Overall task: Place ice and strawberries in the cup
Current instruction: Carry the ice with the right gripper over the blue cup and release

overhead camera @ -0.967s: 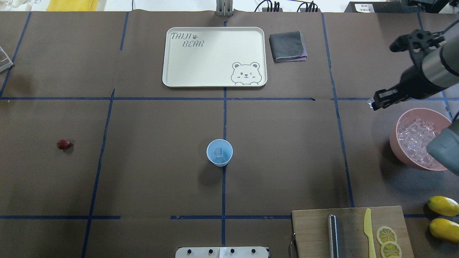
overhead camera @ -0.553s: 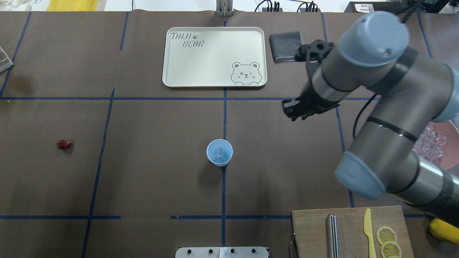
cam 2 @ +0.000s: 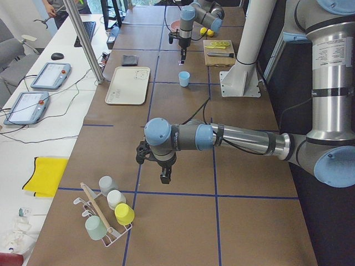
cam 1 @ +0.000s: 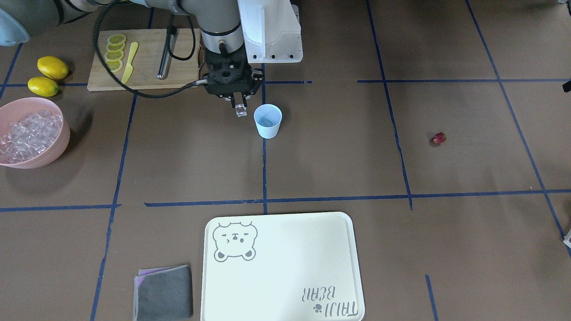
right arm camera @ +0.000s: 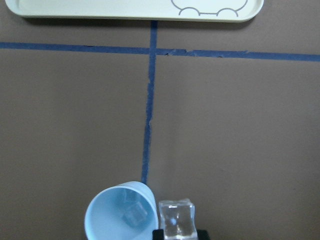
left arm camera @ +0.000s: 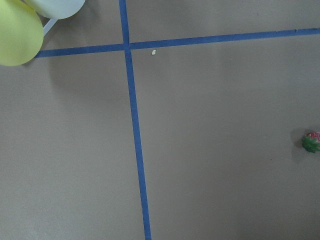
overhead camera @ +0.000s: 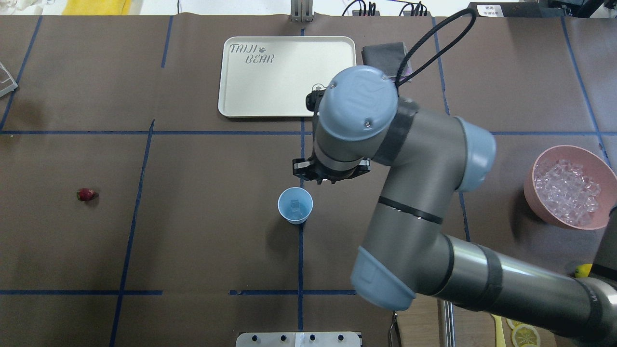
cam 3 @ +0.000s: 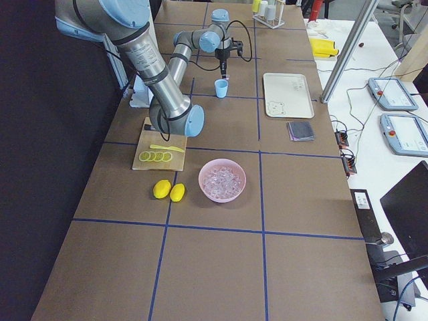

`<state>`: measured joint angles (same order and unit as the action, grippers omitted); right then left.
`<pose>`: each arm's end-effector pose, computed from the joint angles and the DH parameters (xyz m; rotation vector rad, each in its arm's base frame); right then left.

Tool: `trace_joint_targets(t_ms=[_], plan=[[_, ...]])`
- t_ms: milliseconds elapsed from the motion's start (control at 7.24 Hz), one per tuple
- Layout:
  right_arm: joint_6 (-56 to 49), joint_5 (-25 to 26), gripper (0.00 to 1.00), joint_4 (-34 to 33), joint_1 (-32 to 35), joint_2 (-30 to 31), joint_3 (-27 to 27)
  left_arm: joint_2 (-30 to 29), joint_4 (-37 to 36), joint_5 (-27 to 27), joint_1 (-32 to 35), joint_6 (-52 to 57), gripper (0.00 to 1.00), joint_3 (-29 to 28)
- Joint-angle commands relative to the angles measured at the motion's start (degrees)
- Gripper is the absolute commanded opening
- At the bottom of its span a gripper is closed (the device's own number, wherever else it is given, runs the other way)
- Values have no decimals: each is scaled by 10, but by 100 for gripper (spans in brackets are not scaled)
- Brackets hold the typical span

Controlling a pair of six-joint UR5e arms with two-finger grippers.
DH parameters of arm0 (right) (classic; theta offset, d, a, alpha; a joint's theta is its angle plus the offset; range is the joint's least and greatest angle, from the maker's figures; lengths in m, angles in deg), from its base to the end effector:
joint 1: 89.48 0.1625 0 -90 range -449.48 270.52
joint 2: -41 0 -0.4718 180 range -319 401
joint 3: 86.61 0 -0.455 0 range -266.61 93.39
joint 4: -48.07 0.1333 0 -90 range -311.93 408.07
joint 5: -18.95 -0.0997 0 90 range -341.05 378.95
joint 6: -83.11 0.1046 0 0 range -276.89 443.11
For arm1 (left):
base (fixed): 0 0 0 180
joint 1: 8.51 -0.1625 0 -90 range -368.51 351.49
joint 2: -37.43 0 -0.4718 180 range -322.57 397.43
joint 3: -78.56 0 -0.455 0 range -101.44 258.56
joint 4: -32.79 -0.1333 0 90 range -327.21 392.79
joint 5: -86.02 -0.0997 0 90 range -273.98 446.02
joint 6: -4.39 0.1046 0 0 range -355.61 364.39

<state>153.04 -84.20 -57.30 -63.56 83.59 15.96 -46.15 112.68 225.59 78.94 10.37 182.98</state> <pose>-0.5975 -0.4121 0.0903 0.1023 -0.7983 0.0072 -0.0316 -0.4969 0.6395 -0.0086 0.8663 0.1235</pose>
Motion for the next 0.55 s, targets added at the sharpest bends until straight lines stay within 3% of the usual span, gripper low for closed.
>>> trace_joint_targets(t_ms=[0,138,276,415], plan=[[17,27,0,2,-32,-13,-23,0,0,0,0,0,100,0],[17,35,3,2,-39,-14,-29,0,0,0,-3,0,100,0],[16,35,14,2,-40,-13,-30,0,0,0,-6,0,100,0],[16,37,92,2,-42,-11,-29,0,0,0,-7,0,100,0]])
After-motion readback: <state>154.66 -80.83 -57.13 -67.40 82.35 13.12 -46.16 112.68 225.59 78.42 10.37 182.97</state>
